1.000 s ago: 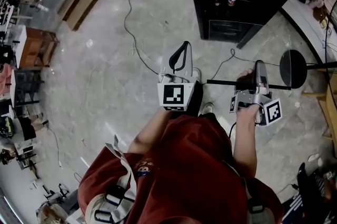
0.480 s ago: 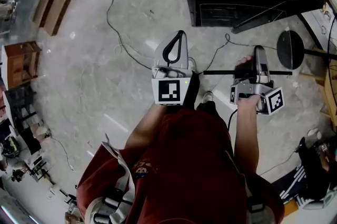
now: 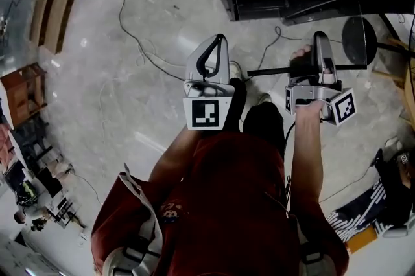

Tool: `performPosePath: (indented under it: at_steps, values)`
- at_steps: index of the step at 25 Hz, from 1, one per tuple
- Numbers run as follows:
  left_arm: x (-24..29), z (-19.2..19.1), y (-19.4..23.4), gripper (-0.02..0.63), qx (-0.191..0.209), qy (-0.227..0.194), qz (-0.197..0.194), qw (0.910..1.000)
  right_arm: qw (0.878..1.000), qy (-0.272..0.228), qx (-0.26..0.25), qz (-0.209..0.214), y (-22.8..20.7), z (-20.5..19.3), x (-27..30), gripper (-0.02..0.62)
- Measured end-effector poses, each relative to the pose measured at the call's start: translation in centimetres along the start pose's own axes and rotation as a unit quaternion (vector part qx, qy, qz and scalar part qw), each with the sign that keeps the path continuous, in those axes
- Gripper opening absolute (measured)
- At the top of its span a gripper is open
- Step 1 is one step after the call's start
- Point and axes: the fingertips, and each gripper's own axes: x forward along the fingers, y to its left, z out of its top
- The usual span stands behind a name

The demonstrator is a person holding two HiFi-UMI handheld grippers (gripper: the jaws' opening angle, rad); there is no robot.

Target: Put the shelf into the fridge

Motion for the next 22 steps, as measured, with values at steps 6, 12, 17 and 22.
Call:
performPosePath:
  at_steps: [6, 12, 17, 22]
  values:
    - [1.1, -2.1, -0.5, 0.006, -0.004, 0.013, 0.012, 0.9998, 1.000, -0.001, 0.020, 0.024, -0.9, 0.1, 2.2, 0.017]
    - [1.4, -4.6, -1.5, 0.006, -0.014, 0.025, 0.044, 0.9986, 0.999, 0.015, 0.026, 0.037, -1.4, 0.1, 4.2, 0.018]
    - [1.7, -5.4, -1.4, 0.006, -0.012, 0.020, 0.066, 0.9976, 0.998, 0.014, 0.048, 0.048, -1.6, 0.0, 5.4, 0.017]
    - [1.5, -6.1, -1.4, 0.006, -0.018, 0.028, 0.076, 0.9966, 0.997, 0.005, 0.056, 0.044, -2.3, -0.1, 5.6, 0.015]
